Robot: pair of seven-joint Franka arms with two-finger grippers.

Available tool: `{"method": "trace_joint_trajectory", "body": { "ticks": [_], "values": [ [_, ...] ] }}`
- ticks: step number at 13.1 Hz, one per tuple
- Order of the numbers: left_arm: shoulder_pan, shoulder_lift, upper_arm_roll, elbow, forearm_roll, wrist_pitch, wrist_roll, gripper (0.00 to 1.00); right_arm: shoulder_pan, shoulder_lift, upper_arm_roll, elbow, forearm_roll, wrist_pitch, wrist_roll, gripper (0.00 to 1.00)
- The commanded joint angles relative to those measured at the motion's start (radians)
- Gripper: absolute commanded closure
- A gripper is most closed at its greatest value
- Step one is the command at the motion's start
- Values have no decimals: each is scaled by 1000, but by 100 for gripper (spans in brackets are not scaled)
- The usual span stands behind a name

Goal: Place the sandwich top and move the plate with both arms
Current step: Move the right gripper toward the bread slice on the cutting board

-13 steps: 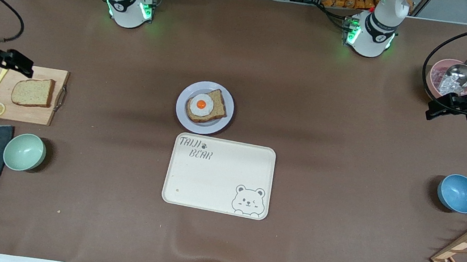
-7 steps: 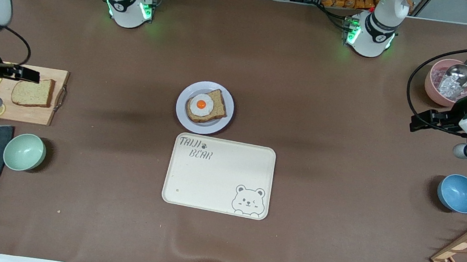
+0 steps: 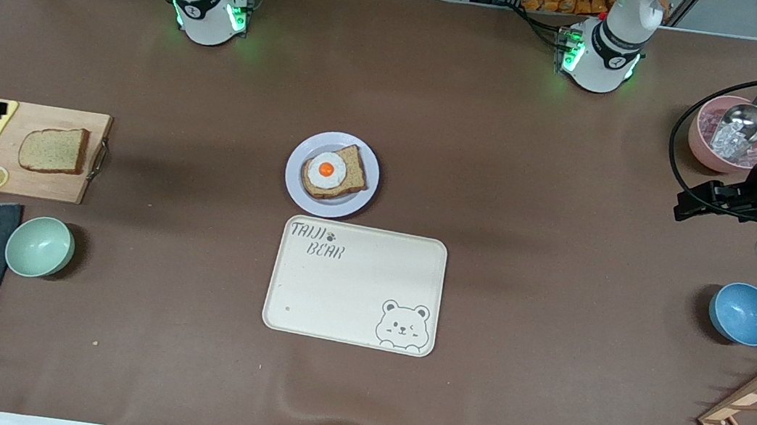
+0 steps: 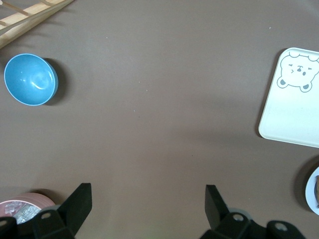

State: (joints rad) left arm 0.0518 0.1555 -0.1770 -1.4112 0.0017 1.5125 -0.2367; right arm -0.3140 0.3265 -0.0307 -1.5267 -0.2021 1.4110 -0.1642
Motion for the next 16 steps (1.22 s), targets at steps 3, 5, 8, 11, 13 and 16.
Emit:
{"method": "trace_joint_trajectory", "body": {
  "ticks": [3,5,8,11,13,16],
  "values": [
    [7,-2,11,20,20,-11,-7,0,-129,167,20,-7,-11,182,-124,0],
    [3,-21,2,18,20,-11,-7,0,-196,164,21,-97,-2,265,-219,0],
    [5,-21,1,18,12,-11,-4,0,-217,160,23,-154,0,368,-276,0],
    [-3,-19,1,18,15,-11,-3,0,-247,154,26,-223,10,462,-296,0],
    [2,-19,1,18,18,-11,-1,0,-250,152,26,-247,10,526,-340,0],
    [7,-19,1,18,18,-11,0,0,-278,123,28,-367,26,675,-368,0]
  ]
}}
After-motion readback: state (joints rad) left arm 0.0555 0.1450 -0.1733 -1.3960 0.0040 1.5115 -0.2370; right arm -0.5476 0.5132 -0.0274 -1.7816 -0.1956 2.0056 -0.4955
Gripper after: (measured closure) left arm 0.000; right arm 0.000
